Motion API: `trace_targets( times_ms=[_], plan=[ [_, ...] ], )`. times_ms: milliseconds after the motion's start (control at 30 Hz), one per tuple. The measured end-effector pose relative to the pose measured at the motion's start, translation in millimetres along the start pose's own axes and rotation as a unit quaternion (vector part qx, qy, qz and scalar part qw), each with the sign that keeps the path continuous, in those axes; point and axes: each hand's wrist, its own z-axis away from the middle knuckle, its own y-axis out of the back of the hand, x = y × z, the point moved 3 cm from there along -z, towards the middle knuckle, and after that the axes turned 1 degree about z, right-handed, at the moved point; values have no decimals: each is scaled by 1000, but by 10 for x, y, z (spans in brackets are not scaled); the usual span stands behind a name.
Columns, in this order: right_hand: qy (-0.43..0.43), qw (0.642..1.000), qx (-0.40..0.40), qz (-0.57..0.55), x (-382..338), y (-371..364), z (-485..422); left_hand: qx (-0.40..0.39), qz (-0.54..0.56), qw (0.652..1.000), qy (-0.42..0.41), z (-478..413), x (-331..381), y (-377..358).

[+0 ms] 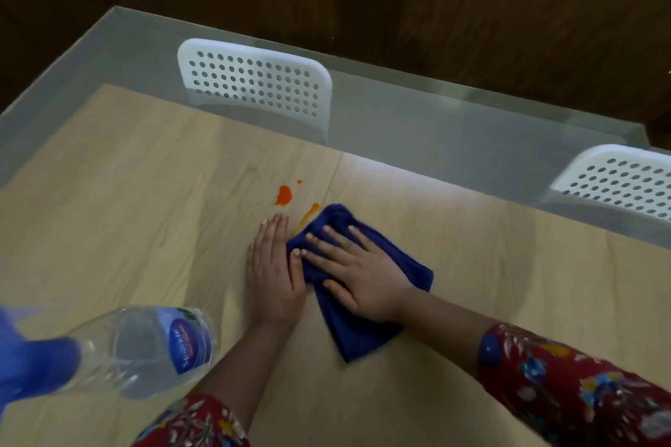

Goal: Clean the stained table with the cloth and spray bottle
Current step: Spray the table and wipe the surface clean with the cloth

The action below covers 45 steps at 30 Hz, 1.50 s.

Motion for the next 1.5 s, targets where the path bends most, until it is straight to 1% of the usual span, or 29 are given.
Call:
trace_targets(
  times_ms=[33, 67, 100, 133, 200, 233, 267, 333, 433, 500, 567, 633, 700, 800, 933, 1000, 1067, 1100, 1133, 1167, 1200, 1233, 1267, 1300, 1367, 1400, 1433, 1467, 1500],
  plan=[
    [41, 999, -2, -12, -5, 23, -21, 5, 5, 1000, 2, -3, -7, 1],
    [49, 999, 11, -11, 103, 50, -109, 10, 9, 1000, 4, -6, -12, -1],
    [19, 1000, 25, -2, 272, 79, -250, 14, 12, 1000, 8, -7, -13, 2],
    [-43, 998, 47, -1, 503, 134, -423, 17, 14, 1000, 13, -10, -2, 6],
    [-188, 978, 88, -16, 934, 285, -721, 17, 14, 1000, 18, -7, 27, 10],
    [-237, 967, 87, -27, 1012, 314, -822, 18, 15, 1000, 19, -6, 35, 16],
    [-260, 961, 87, -32, 966, 299, -864, 18, 17, 1000, 18, -4, 36, 19],
    [-248, 963, 96, -41, 604, 210, -755, 22, 25, 999, 10, -4, 25, 27],
    [-147, 984, 85, -50, -124, -17, -304, 32, 46, 998, 5, -3, 2, 38],
    [-128, 987, 79, -52, -59, -33, -277, 38, 54, 998, 9, -8, -1, 40],
    [-190, 976, 100, -38, 385, 90, -459, 29, 41, 999, -8, -18, 14, 26],
    [-291, 950, 99, -43, 875, 250, -613, 14, 24, 999, -25, -21, 30, 11],
    [-361, 927, 91, -53, 1037, 240, -583, -5, 17, 999, -36, -9, 46, -7],
    [-366, 921, 120, -57, 617, 99, -158, -15, 10, 998, -58, -12, 62, 4],
    [-364, 923, 108, -65, -123, -136, 784, -38, -22, 994, -96, 10, 120, 20],
    [-372, 923, 78, -69, -402, -231, 1095, -63, -37, 990, -123, 45, 150, 22],
    [-350, 925, 84, -119, -532, -227, 1223, -88, -58, 982, -156, 51, 167, 14],
    [-343, 914, 110, -186, -527, -164, 1272, -101, -65, 977, -174, 79, 177, 20],
    [-349, 891, 156, -247, -467, -87, 1305, -115, -70, 971, -196, 103, 191, 27],
    [-371, 866, 206, -266, -363, -17, 1337, -131, -74, 963, -222, 128, 213, 16],
    [-408, 847, 238, -243, -238, 62, 1376, -146, -77, 954, -251, 166, 261, 3],
    [-452, 834, 242, -202, -112, 111, 1409, -164, -74, 947, -267, 210, 325, -22],
    [-493, 825, 218, -169, -12, 160, 1448, -172, -58, 948, -261, 267, 433, -39],
    [-519, 821, 178, -158, 61, 141, 1453, -170, -31, 959, -225, 325, 531, -57],
    [-522, 819, 146, -190, 119, 120, 1454, -146, 41, 985, -86, 410, 714, -78],
    [-510, 810, 170, -233, 118, 139, 1467, -141, 73, 987, -7, 437, 772, -90],
    [-493, 785, 214, -307, 77, 195, 1526, -148, 109, 981, 60, 475, 823, -68],
    [-475, 746, 244, -397, 38, 263, 1570, -175, 169, 962, 124, 480, 845, -72],
    [-452, 709, 262, -473, -21, 328, 1645, -212, 248, 928, 177, 499, 880, -42]
  ],
)
